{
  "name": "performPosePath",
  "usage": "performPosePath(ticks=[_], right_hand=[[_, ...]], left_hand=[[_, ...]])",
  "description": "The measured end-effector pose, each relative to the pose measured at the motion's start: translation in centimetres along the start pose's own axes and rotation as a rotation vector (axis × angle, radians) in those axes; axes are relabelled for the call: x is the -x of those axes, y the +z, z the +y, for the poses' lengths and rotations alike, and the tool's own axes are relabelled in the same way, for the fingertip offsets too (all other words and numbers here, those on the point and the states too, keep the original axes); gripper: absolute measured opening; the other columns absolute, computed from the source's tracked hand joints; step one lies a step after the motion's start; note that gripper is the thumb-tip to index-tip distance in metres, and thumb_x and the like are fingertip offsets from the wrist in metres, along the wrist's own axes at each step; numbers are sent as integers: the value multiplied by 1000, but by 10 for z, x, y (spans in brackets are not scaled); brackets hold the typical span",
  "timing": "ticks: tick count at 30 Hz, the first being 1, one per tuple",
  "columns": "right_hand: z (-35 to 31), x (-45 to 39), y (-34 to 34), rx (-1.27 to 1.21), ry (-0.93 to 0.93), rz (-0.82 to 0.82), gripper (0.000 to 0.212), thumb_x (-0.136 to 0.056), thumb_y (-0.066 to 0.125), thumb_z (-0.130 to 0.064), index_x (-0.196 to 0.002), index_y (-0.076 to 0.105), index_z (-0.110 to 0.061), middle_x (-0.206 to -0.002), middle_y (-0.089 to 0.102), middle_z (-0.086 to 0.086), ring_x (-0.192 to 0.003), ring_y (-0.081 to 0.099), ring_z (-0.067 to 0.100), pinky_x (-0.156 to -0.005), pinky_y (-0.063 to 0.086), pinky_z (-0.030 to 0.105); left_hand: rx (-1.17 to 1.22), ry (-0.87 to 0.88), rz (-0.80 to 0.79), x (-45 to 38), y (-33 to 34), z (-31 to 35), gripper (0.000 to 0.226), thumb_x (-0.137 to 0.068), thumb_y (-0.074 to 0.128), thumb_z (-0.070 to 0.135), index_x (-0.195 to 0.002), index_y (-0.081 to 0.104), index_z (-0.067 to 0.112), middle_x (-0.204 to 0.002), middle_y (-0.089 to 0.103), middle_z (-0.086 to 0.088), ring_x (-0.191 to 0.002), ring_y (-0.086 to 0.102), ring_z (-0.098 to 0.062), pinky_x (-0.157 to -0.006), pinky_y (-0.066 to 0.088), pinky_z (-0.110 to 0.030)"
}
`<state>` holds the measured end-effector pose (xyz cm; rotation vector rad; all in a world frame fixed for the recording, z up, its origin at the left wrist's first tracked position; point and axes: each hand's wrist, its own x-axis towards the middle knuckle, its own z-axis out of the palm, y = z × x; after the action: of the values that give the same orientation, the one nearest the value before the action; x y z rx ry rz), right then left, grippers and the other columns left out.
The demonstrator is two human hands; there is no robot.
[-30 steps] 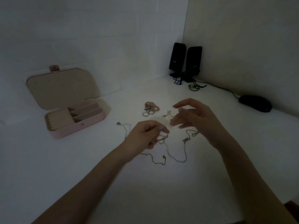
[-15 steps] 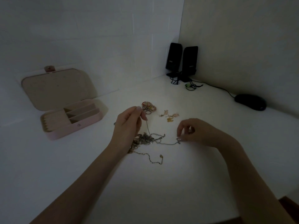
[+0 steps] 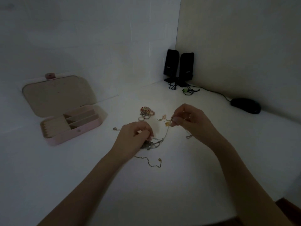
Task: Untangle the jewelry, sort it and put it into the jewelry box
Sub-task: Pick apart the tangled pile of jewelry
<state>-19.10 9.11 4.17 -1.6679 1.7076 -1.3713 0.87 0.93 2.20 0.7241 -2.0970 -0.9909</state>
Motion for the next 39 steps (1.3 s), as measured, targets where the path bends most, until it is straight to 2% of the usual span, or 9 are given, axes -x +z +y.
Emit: performPosePath(ticks=[4,7,10,12,17,24,29,35,39], right_hand=[[-22,-3,4,-168,-53,-44,14,-82,65,3,-82,62,-10,-78,67,6,-73,63,14,-69,50,23],[-39,-9,0,-228,-78,-65,14,-83,64,5,-85,62,-9,-76,66,9,-61,61,10,-57,47,20],[-49,-15,-12,-265,-78,11,13,-83,65,2,-89,61,-8,-79,67,10,-59,61,13,-50,44,21],[-44,-18,-24,-243,-61,131,13,-83,66,0,-89,60,-10,-78,66,8,-58,62,15,-49,45,23],[-3,-21,-68,-246,42,499,17,-85,65,1,-83,57,-15,-70,61,2,-50,59,8,-46,45,19],[72,-14,-111,-38,230,542,14,-85,66,-6,-80,65,-18,-75,65,2,-53,61,4,-58,51,18],[120,-15,-118,215,314,569,5,-84,67,-8,-85,67,-13,-82,66,0,-71,58,10,-63,42,16],[151,-27,-126,434,382,513,3,-83,66,-14,-81,66,-16,-88,66,3,-83,60,17,-73,46,28],[155,-37,-132,631,409,458,7,-87,62,-22,-86,66,-17,-97,60,8,-94,56,26,-82,49,41]], left_hand=[[145,-32,-84,-4,6,1,38,-70,54,30,-107,57,21,-107,61,22,-107,52,6,-93,37,-20],[394,-78,-241,-9,18,19,46,-85,56,39,-122,52,14,-118,64,7,-113,57,-3,-98,42,-21],[462,-72,-308,-15,31,39,31,-101,36,26,-111,56,6,-91,67,-3,-85,67,-9,-84,49,-17],[475,-71,-269,-19,38,44,31,-102,33,19,-93,61,9,-61,53,6,-56,54,-7,-73,51,-21],[396,-170,-230,-15,53,34,36,-101,36,18,-80,64,13,-47,34,9,-39,30,-5,-40,29,-16],[144,-236,-222,-19,78,30,35,-100,40,19,-78,67,17,-47,38,4,-34,31,-3,-39,26,-17],[-306,-120,-278,-31,88,27,38,-100,39,25,-71,62,21,-58,50,5,-48,44,-2,-48,31,-13],[-719,78,-150,-34,112,24,31,-100,33,27,-109,59,15,-102,65,-5,-90,61,-23,-80,47,-35],[-932,96,-178,-35,116,20,34,-101,28,29,-125,50,22,-109,61,-2,-94,61,-21,-79,50,-33]])
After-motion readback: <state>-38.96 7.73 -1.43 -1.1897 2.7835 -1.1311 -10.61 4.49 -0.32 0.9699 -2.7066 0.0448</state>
